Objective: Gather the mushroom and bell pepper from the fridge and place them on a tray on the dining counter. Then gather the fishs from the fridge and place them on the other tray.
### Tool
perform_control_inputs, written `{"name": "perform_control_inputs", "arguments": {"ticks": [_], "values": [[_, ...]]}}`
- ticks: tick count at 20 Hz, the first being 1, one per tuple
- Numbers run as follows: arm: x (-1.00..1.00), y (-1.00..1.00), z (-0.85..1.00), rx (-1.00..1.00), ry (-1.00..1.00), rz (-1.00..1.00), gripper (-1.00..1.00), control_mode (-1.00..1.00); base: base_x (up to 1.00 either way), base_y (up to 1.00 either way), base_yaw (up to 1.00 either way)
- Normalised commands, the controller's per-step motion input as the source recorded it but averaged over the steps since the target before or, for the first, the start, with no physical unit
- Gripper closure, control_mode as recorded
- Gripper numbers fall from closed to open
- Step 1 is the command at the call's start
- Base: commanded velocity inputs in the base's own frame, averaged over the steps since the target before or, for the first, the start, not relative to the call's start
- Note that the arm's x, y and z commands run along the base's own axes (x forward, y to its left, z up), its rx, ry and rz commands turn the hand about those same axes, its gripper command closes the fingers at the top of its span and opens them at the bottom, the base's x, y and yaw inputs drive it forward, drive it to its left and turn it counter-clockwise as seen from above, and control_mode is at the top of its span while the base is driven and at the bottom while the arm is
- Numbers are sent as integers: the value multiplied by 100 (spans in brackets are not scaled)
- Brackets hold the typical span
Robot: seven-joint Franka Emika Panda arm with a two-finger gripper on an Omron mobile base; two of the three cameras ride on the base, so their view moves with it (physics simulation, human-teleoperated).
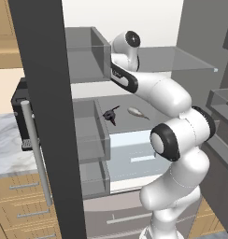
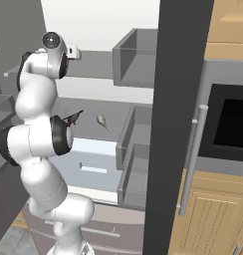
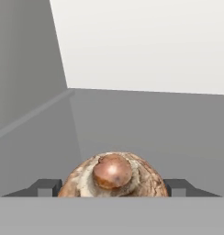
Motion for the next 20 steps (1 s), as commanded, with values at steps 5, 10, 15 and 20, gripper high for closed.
{"name": "perform_control_inputs", "arguments": {"ticks": [5, 10, 15, 20], "values": [[0, 0, 0, 0, 0, 0, 100, -100, 0, 0, 0], [0, -1, 0, 0, 0, 0, 100, -100, 0, 0, 0], [-25, -22, 17, 0, -3, 0, 100, -100, 0, 0, 0], [-60, -27, 17, 0, -4, -2, 100, -100, 0, 0, 0]]}}
